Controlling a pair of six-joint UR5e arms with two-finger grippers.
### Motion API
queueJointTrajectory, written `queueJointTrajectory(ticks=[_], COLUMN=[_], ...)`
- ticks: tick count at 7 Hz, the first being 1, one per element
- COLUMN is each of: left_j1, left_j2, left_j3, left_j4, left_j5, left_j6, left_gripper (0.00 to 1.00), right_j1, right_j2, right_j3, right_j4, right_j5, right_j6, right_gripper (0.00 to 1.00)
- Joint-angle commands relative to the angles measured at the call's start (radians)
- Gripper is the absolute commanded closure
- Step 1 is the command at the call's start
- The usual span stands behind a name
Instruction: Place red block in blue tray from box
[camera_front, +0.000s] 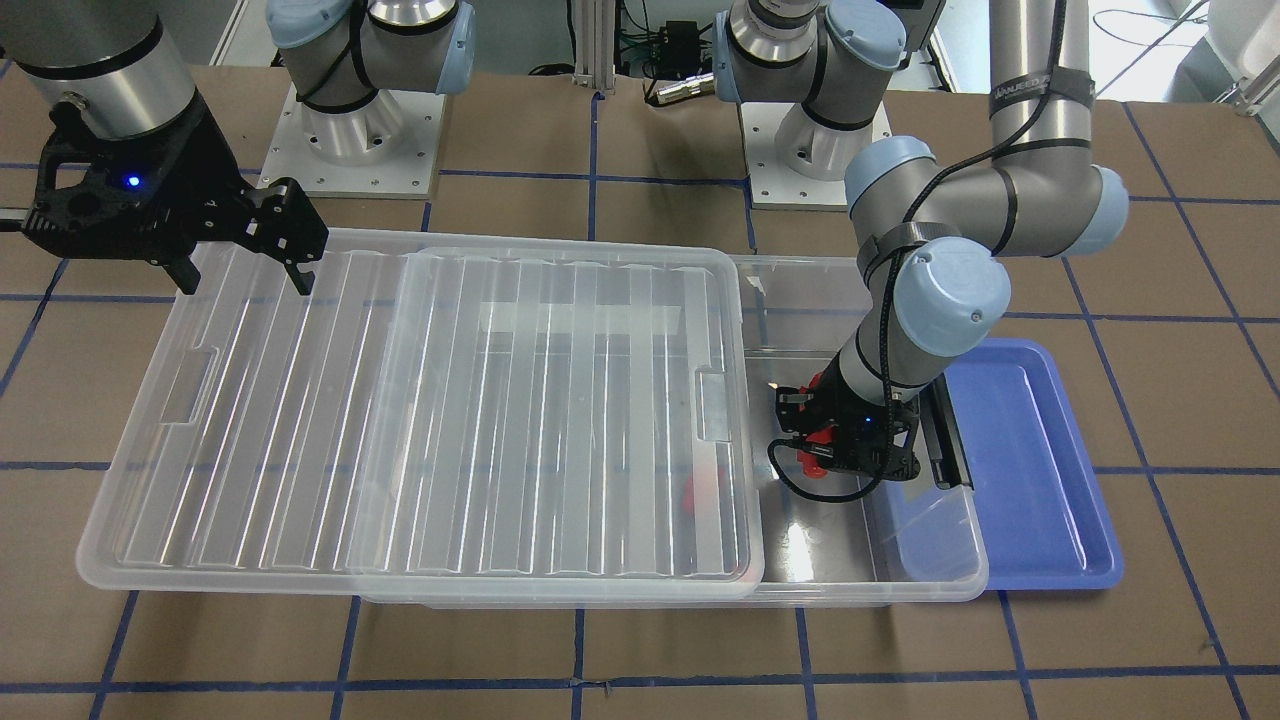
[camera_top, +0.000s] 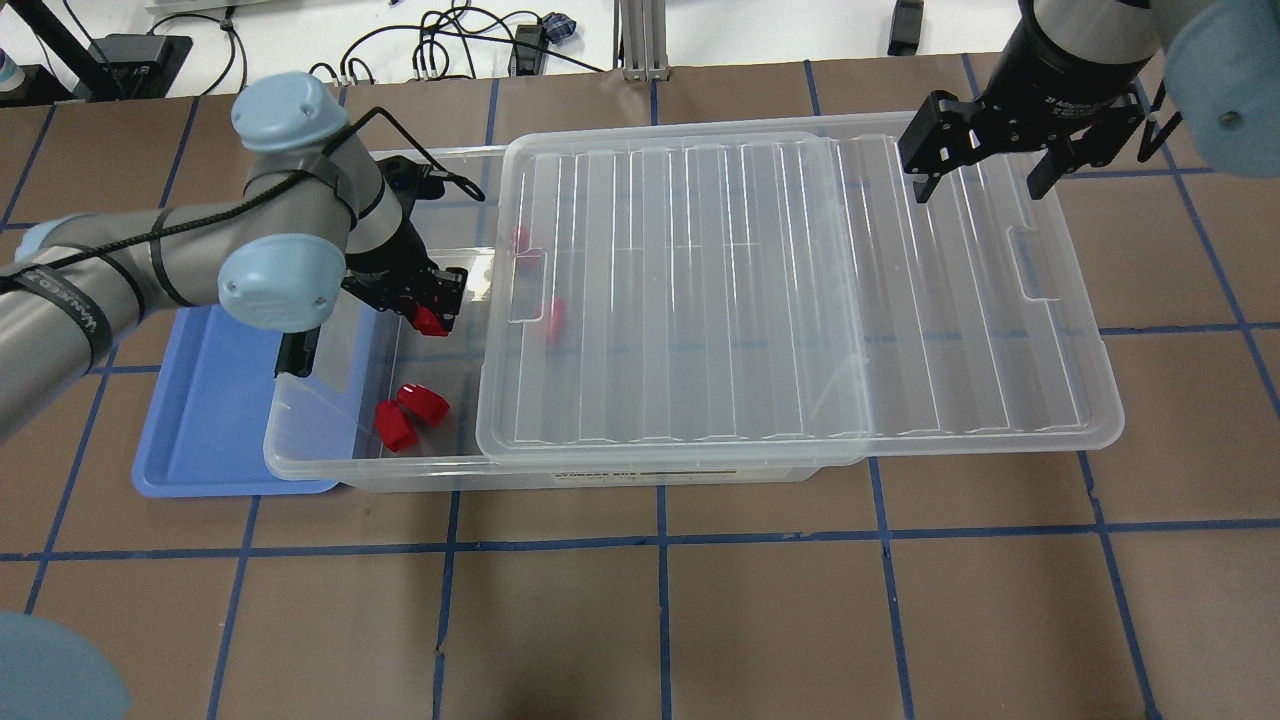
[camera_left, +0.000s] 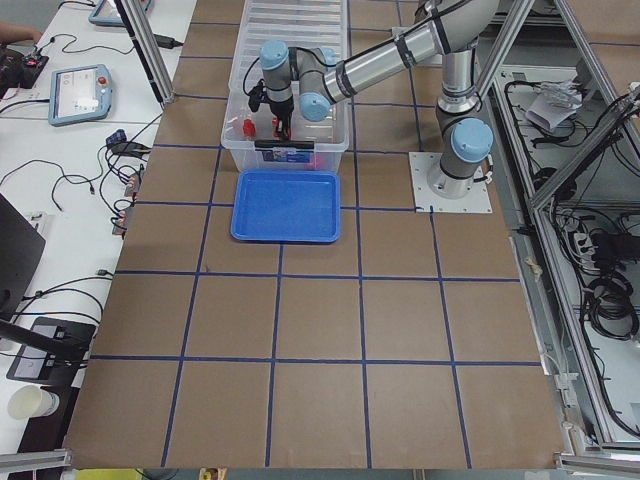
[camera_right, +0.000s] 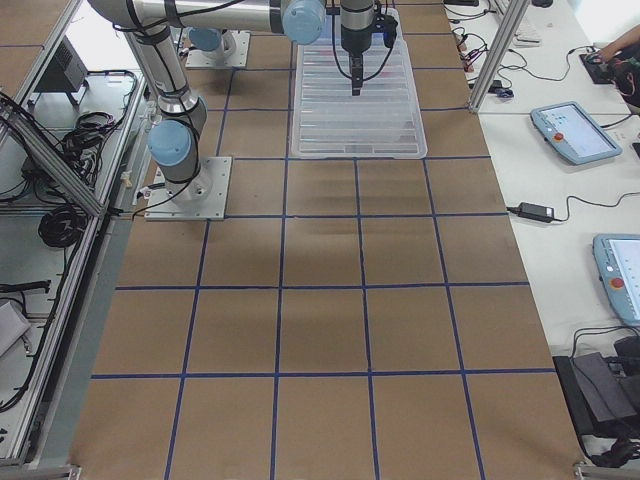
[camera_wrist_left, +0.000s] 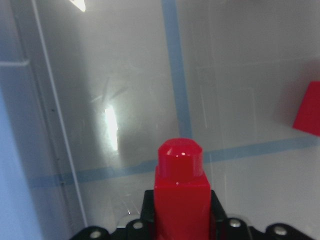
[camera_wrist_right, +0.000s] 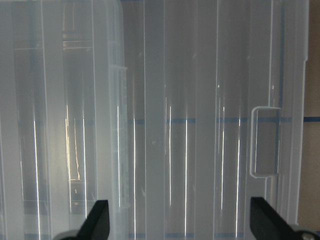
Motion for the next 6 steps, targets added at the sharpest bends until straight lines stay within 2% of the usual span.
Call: queueJointTrajectory(ticks=[1, 2, 4, 6], left_j1=[0.004, 0.018, 0.211, 0.347], left_j2=[0.033, 0.052, 0.057, 0.015], left_j3=[0.249, 0.306, 0.305, 0.273], left_j4=[-0.335, -0.385, -0.402, -0.379], left_j5=[-0.001, 0.019, 0.054, 0.056], left_j6=[-0.004, 0.006, 0.083, 0.283], left_gripper=[0.95, 0.95, 0.95, 0.95], right_j1=[0.001, -0.008, -0.110, -0.287], right_j2=[0.001, 0.001, 0.007, 0.020], right_j3=[0.000, 0.000, 0.000, 0.033], right_j4=[0.000, 0.001, 0.007, -0.008], right_j5=[-0.004, -0.007, -0.004, -0.008], right_j6=[-0.009, -0.015, -0.080, -0.413], right_gripper=[0.00, 0.00, 0.00, 0.00])
